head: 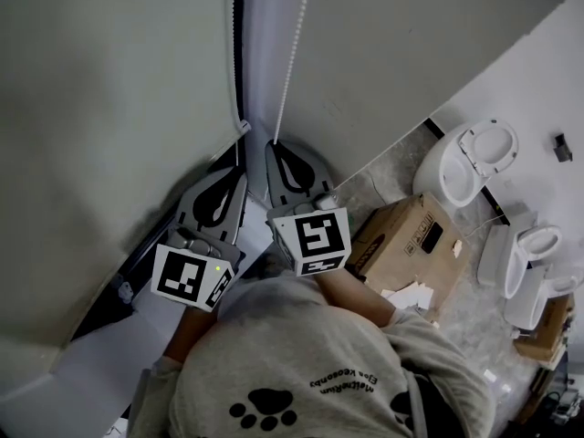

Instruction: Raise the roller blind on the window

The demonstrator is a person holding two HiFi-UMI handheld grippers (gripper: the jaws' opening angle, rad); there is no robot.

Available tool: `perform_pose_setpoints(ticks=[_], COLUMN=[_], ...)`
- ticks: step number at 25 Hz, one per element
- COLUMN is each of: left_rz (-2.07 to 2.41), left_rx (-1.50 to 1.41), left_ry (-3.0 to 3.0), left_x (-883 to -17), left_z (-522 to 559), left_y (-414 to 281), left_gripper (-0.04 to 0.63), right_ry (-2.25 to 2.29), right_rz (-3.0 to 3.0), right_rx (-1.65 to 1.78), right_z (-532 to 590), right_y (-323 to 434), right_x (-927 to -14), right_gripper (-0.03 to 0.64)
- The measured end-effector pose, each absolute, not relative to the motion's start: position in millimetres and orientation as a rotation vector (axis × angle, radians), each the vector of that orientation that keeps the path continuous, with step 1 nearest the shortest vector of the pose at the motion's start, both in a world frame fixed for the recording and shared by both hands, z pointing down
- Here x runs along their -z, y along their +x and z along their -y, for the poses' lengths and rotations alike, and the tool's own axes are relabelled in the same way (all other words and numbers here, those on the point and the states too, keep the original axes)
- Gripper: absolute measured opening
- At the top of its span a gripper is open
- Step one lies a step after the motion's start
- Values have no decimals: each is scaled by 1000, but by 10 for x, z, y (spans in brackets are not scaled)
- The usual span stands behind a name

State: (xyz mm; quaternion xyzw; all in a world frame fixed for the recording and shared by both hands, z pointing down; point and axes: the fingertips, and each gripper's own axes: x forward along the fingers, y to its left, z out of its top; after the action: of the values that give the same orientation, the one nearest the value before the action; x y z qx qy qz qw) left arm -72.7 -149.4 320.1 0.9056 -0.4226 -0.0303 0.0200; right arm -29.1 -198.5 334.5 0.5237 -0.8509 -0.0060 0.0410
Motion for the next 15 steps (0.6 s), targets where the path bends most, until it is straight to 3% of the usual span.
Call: perform_pose_setpoints(ticks=[4,7,15], left_rz=[1197,1098,946], left_rx=[72,62,55], left_ry=[2908,2951,3014], left_x=[-2980,-2833,-2477], left_z=[1507,1525,1602], left_y=[-570,-446,-227], left_gripper=[12,104,106], right_ry=[1589,1580,1555], right_rz=[2603,2607,2624], right_rx=[-8,-14,15], right_z=[1885,1815,1688], right_y=[-238,-222,-229], right_x=[-3428,-3443,-3441], right_gripper=[12,12,12])
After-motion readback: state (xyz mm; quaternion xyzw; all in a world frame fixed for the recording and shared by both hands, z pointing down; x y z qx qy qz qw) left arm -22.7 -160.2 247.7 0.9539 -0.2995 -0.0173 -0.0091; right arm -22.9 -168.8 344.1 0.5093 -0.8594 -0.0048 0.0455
